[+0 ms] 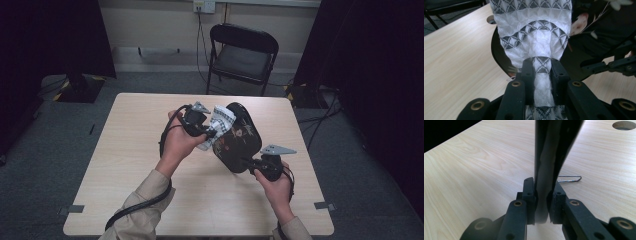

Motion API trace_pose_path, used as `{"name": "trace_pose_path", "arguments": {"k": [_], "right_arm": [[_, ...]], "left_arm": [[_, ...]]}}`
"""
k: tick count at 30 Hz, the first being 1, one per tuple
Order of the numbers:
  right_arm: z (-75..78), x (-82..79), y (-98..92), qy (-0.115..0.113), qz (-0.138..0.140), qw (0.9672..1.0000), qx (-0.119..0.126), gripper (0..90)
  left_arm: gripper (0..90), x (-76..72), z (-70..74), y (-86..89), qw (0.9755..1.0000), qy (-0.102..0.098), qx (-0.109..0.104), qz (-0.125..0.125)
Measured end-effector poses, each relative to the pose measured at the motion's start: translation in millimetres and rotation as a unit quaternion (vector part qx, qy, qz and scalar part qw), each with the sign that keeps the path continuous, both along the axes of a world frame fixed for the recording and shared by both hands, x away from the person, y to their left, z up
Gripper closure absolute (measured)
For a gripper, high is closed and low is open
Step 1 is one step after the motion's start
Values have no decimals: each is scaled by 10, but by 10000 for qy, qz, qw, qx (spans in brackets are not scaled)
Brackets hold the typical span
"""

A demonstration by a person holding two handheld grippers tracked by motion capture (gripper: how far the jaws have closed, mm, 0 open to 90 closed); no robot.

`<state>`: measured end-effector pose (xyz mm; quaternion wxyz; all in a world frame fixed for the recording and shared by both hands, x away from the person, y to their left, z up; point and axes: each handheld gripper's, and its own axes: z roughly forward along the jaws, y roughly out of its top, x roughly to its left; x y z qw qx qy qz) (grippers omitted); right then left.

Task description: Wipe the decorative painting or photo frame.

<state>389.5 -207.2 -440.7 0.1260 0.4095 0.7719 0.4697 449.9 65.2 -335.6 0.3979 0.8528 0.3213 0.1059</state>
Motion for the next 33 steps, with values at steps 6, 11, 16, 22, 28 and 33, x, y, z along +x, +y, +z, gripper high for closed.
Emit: {"name": "trace_pose_path", "arguments": {"k": [6,11,16,22,28,33], "right_arm": [[1,2,0,5,2,10000,0,790],[1,1,-1,12,0,10000,-1,789],[1,4,-3,11,8,10000,2,789],[1,7,-4,17,8,10000,10,789],[1,7,-4,22,6,10000,12,789],[1,8,-4,28,1,10000,23,789]], "left_arm": [[764,-19,-248,3,9999,154,72,14],[764,-32,-400,-14,9997,241,97,-2],[764,-36,-610,-22,9990,401,178,23],[765,-41,-754,-24,9986,490,191,40],[765,-62,-930,-27,9975,658,241,59],[765,-77,-1045,-31,9969,734,283,72]]}}
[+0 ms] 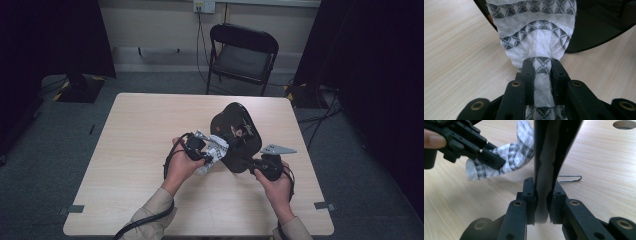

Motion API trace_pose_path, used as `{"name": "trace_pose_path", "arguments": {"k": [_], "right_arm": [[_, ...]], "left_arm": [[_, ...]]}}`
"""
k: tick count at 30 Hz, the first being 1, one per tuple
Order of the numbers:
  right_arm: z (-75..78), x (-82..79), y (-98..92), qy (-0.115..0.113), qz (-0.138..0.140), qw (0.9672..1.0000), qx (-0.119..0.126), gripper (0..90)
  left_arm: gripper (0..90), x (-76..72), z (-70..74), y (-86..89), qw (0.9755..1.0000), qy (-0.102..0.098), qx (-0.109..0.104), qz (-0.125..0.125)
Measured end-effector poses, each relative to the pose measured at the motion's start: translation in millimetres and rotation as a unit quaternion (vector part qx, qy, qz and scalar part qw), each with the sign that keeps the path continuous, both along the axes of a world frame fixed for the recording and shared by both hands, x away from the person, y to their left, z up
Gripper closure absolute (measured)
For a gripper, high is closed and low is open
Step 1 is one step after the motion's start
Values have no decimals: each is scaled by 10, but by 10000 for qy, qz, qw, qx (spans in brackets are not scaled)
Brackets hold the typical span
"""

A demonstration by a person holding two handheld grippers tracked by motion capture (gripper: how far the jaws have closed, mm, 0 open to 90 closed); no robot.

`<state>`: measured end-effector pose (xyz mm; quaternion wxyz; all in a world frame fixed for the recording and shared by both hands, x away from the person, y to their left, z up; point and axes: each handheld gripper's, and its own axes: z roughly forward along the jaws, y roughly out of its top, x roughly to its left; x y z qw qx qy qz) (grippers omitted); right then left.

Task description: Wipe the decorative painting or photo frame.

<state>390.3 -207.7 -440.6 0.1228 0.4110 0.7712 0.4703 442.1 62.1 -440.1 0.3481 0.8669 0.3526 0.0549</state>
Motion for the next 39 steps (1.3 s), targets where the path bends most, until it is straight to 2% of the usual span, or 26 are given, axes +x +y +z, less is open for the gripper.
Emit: {"name": "trace_pose_path", "arguments": {"k": [7,10,18,21,22,23,24,25,27,28,29,30,35,39], "right_arm": [[0,0,0,-1,2,10000,-3,789],[1,0,0,2,3,10000,0,789],[1,0,0,1,3,10000,-2,789],[-1,-1,1,-3,-4,10000,3,789],[0,-2,1,-3,-1,10000,-1,789],[0,-2,1,-3,-1,10000,-1,789],[0,-1,1,1,-4,10000,0,789],[0,-1,1,1,-4,10000,0,789],[0,-1,1,-3,-4,10000,-3,789],[-1,-1,1,-4,-3,10000,0,789],[-1,-1,1,-4,-3,10000,0,789],[-1,-1,1,-2,-4,10000,0,789],[0,-3,2,-3,-6,10000,-9,789],[0,-1,0,-4,1,10000,-5,789]], "left_arm": [[765,-32,-162,-18,9999,143,48,-33],[765,-56,-229,-6,9997,195,133,-52],[765,-124,-280,22,9996,255,105,-63],[765,-148,-247,55,9995,262,134,-64],[765,-153,-167,97,9998,197,87,-28],[765,-153,-167,97,9998,197,87,-28],[765,-151,-32,147,10000,66,-3,15],[765,-151,-32,147,10000,66,-3,15],[765,-146,151,195,9999,-75,-55,46],[764,-132,344,226,9995,-255,-149,74],[765,-132,344,226,9995,-255,-149,74],[765,-123,450,240,9994,-311,-149,66],[765,-64,939,242,9969,-711,-317,69],[764,-45,1268,177,9933,-1001,-578,37]]}}
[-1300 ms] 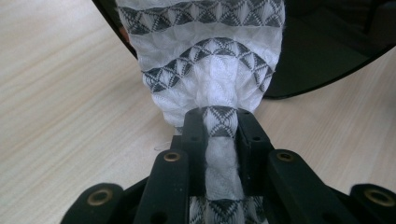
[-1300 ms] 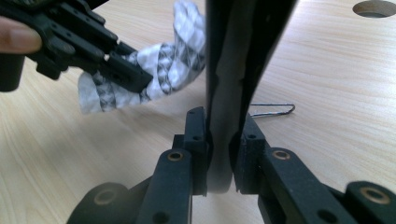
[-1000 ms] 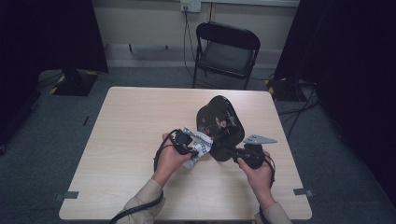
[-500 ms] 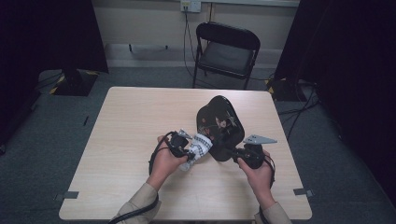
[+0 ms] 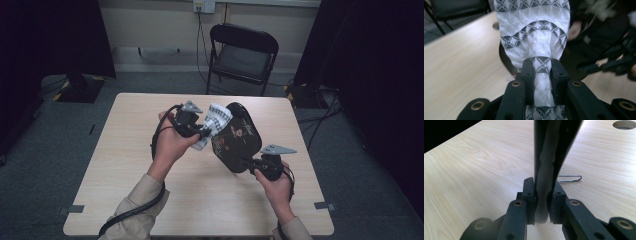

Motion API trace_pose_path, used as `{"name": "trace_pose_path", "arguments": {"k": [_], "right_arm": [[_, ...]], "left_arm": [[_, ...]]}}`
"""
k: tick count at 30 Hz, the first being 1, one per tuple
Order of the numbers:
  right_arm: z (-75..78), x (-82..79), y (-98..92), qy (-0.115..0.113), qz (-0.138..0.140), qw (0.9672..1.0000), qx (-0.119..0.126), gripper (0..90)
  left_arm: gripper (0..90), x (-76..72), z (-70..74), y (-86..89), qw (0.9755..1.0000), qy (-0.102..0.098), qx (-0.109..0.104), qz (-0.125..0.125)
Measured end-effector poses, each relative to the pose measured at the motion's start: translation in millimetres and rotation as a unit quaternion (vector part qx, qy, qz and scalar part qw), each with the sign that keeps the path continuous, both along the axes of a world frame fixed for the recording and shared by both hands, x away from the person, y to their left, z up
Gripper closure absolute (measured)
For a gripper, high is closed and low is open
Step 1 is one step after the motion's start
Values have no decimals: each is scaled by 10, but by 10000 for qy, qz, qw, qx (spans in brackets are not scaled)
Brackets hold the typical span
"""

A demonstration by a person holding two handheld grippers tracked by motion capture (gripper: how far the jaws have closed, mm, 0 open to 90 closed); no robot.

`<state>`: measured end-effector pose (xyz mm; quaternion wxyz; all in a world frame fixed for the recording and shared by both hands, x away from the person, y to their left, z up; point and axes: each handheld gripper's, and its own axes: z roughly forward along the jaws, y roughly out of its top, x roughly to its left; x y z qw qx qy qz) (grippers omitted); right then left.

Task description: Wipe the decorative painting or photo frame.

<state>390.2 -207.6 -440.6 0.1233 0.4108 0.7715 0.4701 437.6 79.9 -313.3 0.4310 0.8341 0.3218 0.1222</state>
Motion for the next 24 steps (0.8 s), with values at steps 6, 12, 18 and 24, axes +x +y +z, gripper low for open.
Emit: {"name": "trace_pose_path", "arguments": {"k": [6,12,18,24], "right_arm": [[0,2,1,-23,7,10000,-15,789],[0,2,-2,-11,3,10000,-6,789],[2,5,-3,-7,9,10000,-7,790],[2,7,-3,-3,14,10000,-4,789]], "left_arm": [[765,48,75,-245,9997,-10,112,-209],[765,63,-72,-291,9994,100,212,-267],[765,58,-238,-282,9989,237,305,-277],[765,39,-450,-270,9983,401,337,-261]]}}
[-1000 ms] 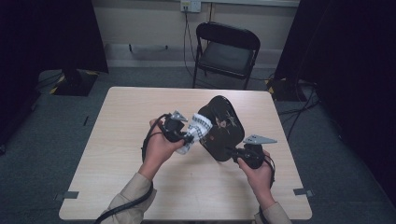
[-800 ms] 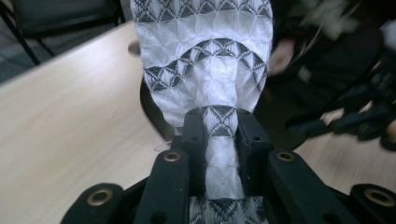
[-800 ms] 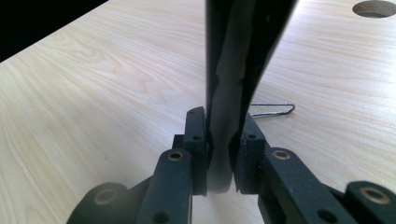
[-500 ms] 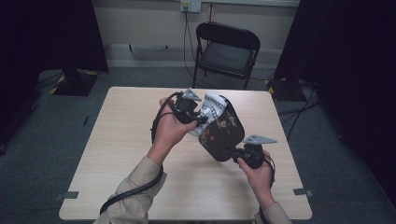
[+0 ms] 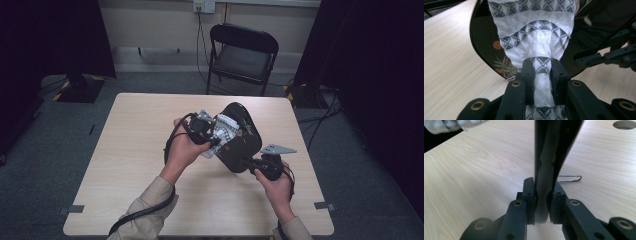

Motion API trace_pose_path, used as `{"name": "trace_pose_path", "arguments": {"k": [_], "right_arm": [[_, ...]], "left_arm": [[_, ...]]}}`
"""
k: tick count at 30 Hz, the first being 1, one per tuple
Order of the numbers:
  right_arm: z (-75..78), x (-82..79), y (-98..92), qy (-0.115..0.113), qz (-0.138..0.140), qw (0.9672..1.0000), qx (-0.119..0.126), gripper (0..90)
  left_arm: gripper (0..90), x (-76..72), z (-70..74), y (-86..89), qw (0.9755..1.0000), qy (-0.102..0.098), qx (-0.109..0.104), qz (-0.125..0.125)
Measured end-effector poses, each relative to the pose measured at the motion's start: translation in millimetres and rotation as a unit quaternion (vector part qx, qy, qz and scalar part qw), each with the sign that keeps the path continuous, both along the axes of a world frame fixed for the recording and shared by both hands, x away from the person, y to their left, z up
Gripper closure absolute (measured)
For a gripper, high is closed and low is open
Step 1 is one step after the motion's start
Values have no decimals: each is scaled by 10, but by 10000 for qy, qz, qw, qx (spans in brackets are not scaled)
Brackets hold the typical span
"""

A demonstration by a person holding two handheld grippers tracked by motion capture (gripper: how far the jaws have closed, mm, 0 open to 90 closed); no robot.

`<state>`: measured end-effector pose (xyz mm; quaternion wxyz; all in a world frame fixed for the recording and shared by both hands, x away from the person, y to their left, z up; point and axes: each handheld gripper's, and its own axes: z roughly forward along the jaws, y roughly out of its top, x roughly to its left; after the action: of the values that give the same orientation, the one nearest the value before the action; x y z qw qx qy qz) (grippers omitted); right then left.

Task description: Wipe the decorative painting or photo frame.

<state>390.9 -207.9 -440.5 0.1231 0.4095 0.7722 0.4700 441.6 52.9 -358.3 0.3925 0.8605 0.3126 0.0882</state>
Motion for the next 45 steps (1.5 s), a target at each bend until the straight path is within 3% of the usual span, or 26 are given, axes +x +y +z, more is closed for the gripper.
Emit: {"name": "trace_pose_path", "arguments": {"k": [27,45], "right_arm": [[-2,2,-5,2,6,10000,9,789],[-3,1,-4,-2,-8,10000,16,789]], "left_arm": [[764,-71,-653,0,9987,470,189,88],[765,-178,-1103,9,9954,908,316,35]]}}
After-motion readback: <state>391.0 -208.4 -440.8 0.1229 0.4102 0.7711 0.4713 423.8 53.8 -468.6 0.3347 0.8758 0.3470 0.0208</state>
